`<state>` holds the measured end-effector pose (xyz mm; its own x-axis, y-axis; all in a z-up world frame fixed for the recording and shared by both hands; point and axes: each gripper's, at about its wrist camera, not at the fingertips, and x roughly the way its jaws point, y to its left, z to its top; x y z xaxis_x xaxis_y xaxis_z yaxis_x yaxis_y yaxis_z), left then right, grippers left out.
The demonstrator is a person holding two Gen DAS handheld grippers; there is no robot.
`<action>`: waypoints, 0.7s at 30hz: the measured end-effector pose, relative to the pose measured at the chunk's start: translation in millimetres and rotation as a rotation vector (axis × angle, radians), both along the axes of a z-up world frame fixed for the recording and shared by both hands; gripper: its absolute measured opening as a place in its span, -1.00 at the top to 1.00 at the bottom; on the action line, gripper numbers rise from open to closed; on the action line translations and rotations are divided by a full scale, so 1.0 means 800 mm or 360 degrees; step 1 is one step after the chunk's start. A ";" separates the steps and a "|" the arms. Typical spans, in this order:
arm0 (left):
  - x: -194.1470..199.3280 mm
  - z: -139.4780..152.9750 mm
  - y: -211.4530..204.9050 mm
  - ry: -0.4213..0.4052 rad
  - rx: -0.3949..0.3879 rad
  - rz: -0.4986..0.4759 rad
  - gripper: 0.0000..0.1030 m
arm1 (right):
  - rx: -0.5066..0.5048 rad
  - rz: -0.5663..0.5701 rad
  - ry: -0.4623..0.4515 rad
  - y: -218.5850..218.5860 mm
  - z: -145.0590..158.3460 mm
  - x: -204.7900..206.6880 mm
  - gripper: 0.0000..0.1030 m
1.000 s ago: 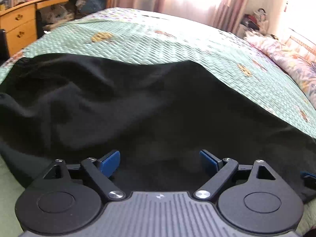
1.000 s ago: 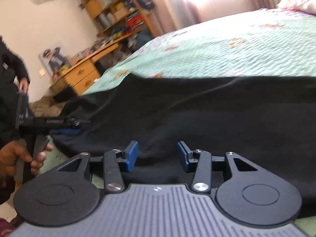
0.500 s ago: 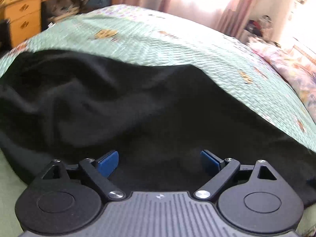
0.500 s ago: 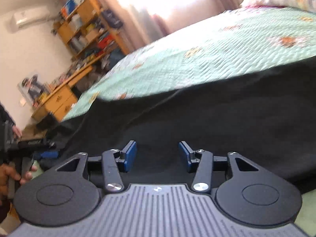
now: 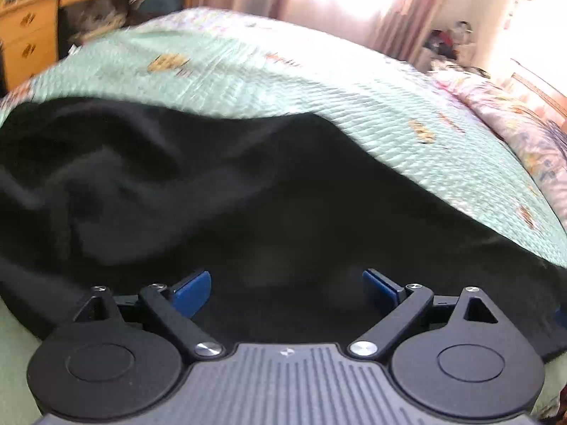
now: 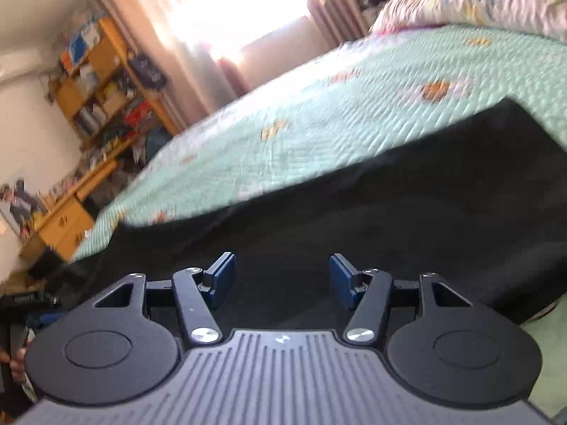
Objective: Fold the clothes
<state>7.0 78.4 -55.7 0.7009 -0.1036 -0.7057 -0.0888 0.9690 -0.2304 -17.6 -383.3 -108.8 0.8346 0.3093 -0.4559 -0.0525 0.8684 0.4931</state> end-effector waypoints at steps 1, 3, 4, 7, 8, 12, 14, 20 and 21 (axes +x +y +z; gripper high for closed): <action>0.001 0.004 -0.007 -0.0015 0.0003 -0.0037 -0.80 | -0.0009 -0.0033 -0.0004 -0.008 0.001 -0.001 -0.19; 0.005 0.003 -0.020 -0.0014 -0.0004 -0.0092 -0.81 | -0.0026 -0.0099 -0.0013 -0.023 0.002 -0.003 -0.19; 0.009 -0.006 -0.024 0.0026 -0.0023 -0.0104 -0.81 | -0.0035 -0.0132 -0.0016 -0.031 0.002 -0.004 -0.20; 0.022 -0.034 -0.037 0.0157 -0.0049 -0.0134 -0.81 | -0.0034 -0.0216 0.0128 -0.055 -0.029 0.002 -0.18; 0.022 -0.036 -0.043 0.0154 0.0005 -0.0148 -0.83 | 0.0015 -0.0219 0.0116 -0.062 -0.031 -0.002 -0.17; 0.022 -0.029 -0.057 0.0149 0.0083 -0.0171 -0.81 | 0.0152 -0.0281 0.0056 -0.091 -0.030 -0.021 -0.18; 0.020 -0.017 -0.068 0.0094 0.0067 -0.0212 -0.81 | 0.0194 -0.0335 0.0021 -0.107 -0.025 -0.031 -0.19; 0.026 -0.020 -0.121 0.0087 0.0076 -0.0452 -0.83 | 0.0286 -0.0480 0.0050 -0.150 -0.047 -0.037 -0.20; 0.031 -0.034 -0.126 0.0149 0.0066 -0.0461 -0.83 | 0.0317 -0.0471 0.0067 -0.156 -0.057 -0.034 -0.20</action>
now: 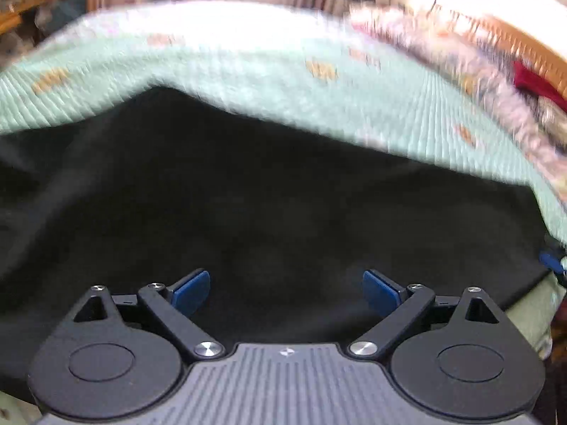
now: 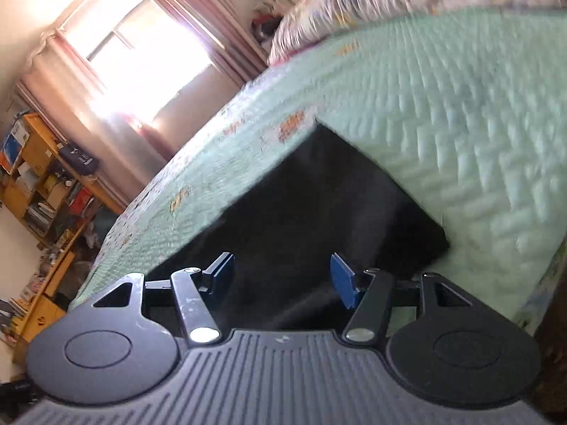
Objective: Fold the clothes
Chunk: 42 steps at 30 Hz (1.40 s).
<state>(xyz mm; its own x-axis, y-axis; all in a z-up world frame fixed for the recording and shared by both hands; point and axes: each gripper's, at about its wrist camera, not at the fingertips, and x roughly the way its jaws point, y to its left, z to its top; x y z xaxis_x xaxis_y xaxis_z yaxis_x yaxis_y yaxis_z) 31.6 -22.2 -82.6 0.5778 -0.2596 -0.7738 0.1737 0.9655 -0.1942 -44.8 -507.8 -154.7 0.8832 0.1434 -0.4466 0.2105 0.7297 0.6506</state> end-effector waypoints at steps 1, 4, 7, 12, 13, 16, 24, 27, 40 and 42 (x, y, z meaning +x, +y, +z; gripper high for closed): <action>-0.001 -0.004 -0.003 -0.0001 0.0033 -0.0016 -0.83 | 0.0023 -0.0005 -0.0018 -0.001 -0.006 -0.001 -0.20; -0.004 -0.015 -0.014 -0.0020 0.0142 -0.0065 -0.90 | 0.0041 -0.0026 -0.0021 -0.001 -0.002 -0.003 -0.20; -0.002 -0.009 -0.003 -0.0003 0.0134 -0.0021 -0.86 | 0.0016 -0.0025 -0.0065 0.007 0.017 -0.007 -0.20; -0.004 -0.009 0.015 0.0007 0.0156 0.0038 -0.86 | 0.0006 0.0020 -0.0083 0.022 0.018 0.002 -0.24; -0.005 -0.011 0.017 0.0002 0.0169 0.0032 -0.86 | 0.0039 0.0041 -0.0037 0.024 0.006 0.009 -0.25; -0.009 -0.012 0.017 -0.0009 0.0195 0.0016 -0.86 | 0.0026 0.0031 -0.0055 0.035 -0.010 0.010 -0.24; -0.012 0.012 0.018 -0.0034 0.0190 0.0119 -0.81 | 0.0147 -0.0006 -0.0230 0.011 0.027 -0.022 -0.25; -0.018 0.032 0.002 -0.0119 0.0132 0.0042 -0.81 | 0.0151 -0.0088 -0.0327 -0.010 0.042 -0.036 -0.25; -0.014 -0.019 -0.065 -0.0062 0.0157 -0.0253 -0.90 | 0.0205 -0.0106 -0.0151 -0.014 -0.022 -0.020 -0.22; -0.010 -0.018 -0.061 -0.0043 0.0128 -0.0237 -0.90 | 0.0186 -0.0106 -0.0136 -0.013 -0.013 -0.019 -0.22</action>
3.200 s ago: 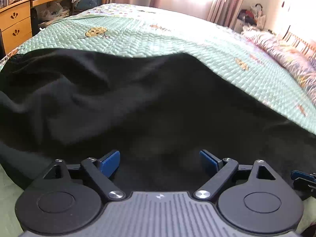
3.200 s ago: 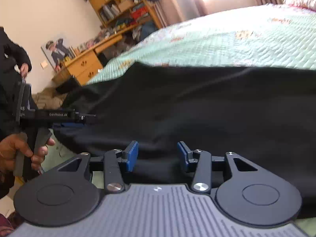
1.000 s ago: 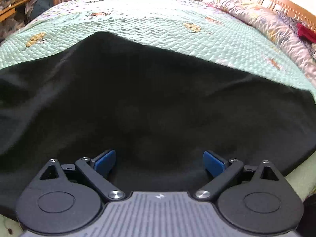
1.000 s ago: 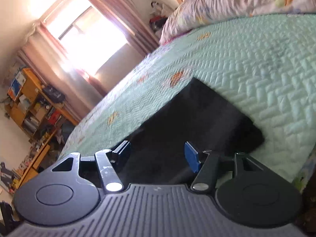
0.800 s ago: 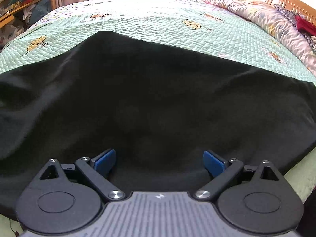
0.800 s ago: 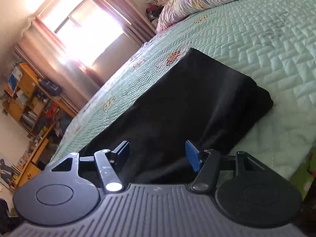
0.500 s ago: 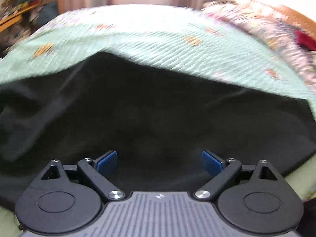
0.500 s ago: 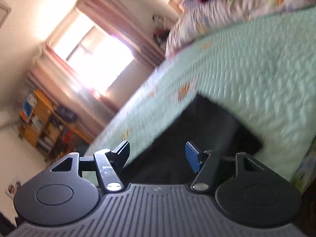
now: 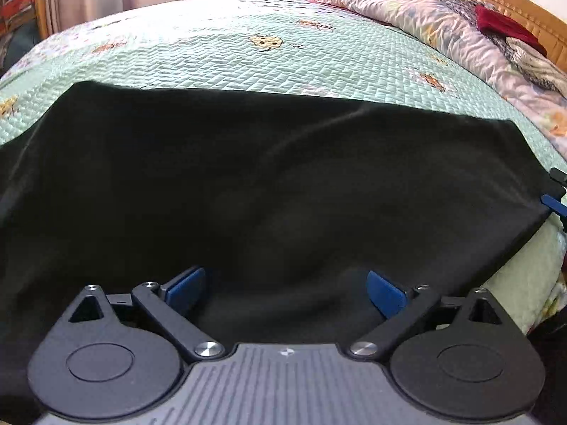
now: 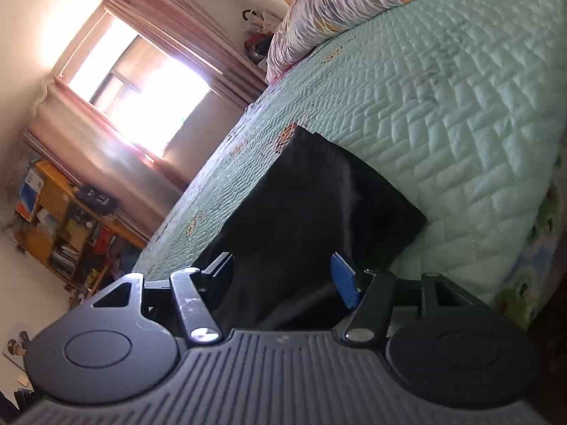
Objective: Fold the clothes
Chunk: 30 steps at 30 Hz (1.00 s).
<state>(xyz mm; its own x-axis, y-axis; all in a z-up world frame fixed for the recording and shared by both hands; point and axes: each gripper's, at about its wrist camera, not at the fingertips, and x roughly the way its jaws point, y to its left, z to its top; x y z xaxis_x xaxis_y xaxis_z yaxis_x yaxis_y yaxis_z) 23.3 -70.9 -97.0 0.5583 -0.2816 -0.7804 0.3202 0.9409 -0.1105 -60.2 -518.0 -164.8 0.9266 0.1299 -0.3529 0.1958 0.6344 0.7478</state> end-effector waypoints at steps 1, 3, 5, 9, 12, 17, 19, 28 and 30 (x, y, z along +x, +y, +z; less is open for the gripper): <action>0.001 0.001 0.001 0.0006 -0.0015 0.0008 -0.90 | -0.0007 -0.0007 -0.0034 0.000 0.008 -0.001 -0.24; 0.002 0.002 0.004 0.0018 -0.0046 0.0023 -0.90 | -0.0033 -0.0025 -0.0115 -0.001 0.025 -0.007 -0.23; 0.001 0.001 0.004 0.0012 -0.0049 0.0021 -0.91 | -0.0067 -0.0050 -0.0171 -0.004 0.038 -0.010 -0.27; 0.001 0.002 -0.001 -0.0001 -0.0015 -0.0001 -0.94 | -0.0050 -0.0111 0.0045 -0.029 0.006 0.009 -0.21; -0.002 0.003 -0.001 -0.0004 0.0021 -0.0010 -0.94 | 0.0042 -0.0155 0.0003 -0.035 -0.008 -0.001 -0.06; -0.003 0.024 -0.002 -0.0047 -0.0022 0.0065 -0.86 | -0.0125 -0.0101 -0.0047 0.003 0.037 0.000 -0.19; -0.005 0.037 -0.008 -0.0089 -0.0046 0.0052 -0.86 | -0.0202 0.0007 -0.0099 0.028 0.059 0.006 -0.20; 0.003 -0.002 -0.028 0.0057 -0.0020 0.0026 -0.98 | -0.0285 0.0503 -0.0088 0.148 0.052 0.041 -0.26; -0.003 -0.004 -0.035 0.0003 0.0041 -0.0008 -0.99 | -0.0272 0.0511 0.0016 0.153 0.032 0.046 -0.28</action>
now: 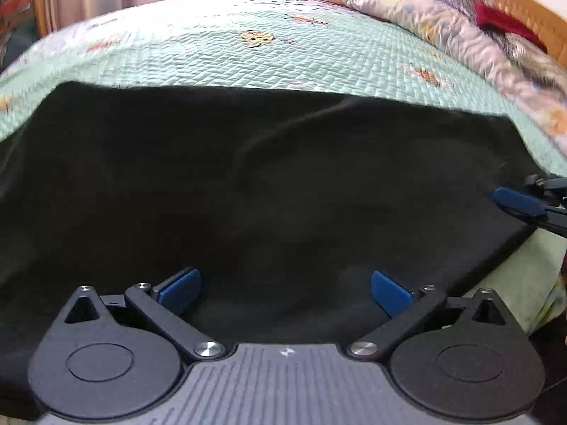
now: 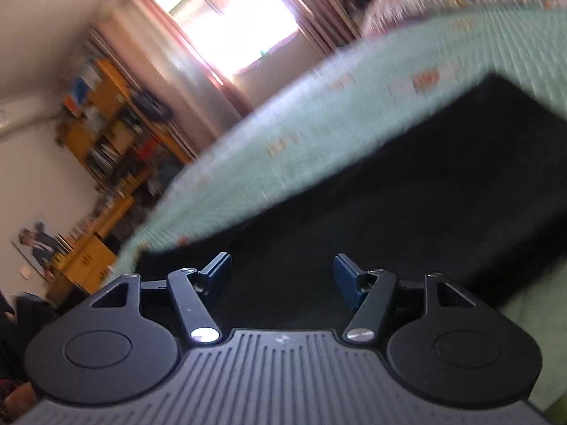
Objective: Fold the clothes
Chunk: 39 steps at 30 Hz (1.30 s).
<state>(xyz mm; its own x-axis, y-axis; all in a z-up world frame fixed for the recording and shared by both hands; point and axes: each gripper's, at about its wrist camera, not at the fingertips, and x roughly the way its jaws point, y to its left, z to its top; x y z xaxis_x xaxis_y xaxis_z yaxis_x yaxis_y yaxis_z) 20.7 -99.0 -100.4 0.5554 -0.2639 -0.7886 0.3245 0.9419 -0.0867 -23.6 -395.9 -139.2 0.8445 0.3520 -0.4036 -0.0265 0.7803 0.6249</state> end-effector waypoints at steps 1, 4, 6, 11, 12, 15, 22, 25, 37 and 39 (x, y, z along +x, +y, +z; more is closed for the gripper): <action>0.002 0.001 0.001 0.0007 -0.0008 0.0005 -0.99 | 0.0024 -0.0013 0.0031 -0.002 -0.007 0.003 -0.28; 0.004 0.003 0.008 0.0026 -0.0042 0.0022 -0.99 | 0.0057 -0.0031 0.0028 -0.008 -0.004 -0.005 -0.28; 0.000 0.007 0.007 0.0015 -0.0023 0.0034 -0.98 | 0.0024 -0.0022 0.0005 -0.004 0.007 -0.013 -0.28; -0.022 0.023 -0.005 -0.0058 -0.0031 -0.0070 -0.94 | -0.0007 0.0168 -0.0098 0.025 0.026 -0.021 -0.30; -0.022 0.019 -0.005 -0.0043 -0.0029 -0.0071 -0.95 | -0.0015 0.0218 -0.0109 0.033 0.027 -0.021 -0.32; -0.018 0.006 0.006 -0.0009 -0.0071 -0.0017 -0.98 | -0.0025 0.0282 -0.0078 0.047 0.015 -0.017 -0.35; -0.016 0.017 0.011 -0.0037 -0.0096 0.0011 -0.91 | -0.0006 0.0291 0.0020 0.053 0.010 -0.012 -0.31; -0.024 0.035 0.016 -0.0129 -0.0106 0.0006 -0.90 | 0.0071 0.0317 -0.0052 0.054 0.024 -0.015 -0.32; -0.016 0.003 0.044 -0.0077 -0.0010 0.0206 -0.98 | -0.0058 0.0617 0.0025 0.144 0.007 0.030 -0.34; -0.014 0.004 0.047 -0.0069 -0.0017 0.0213 -0.98 | -0.0066 0.0618 0.0006 0.144 0.010 0.026 -0.33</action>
<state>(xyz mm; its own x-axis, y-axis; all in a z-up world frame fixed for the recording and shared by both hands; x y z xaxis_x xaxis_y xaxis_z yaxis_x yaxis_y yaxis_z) 9.8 -61.5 -97.5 0.6198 -0.1934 -0.7605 0.1998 0.9761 -0.0854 -2.4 -281.0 -131.6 0.6503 0.6282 -0.4271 -0.3226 0.7374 0.5935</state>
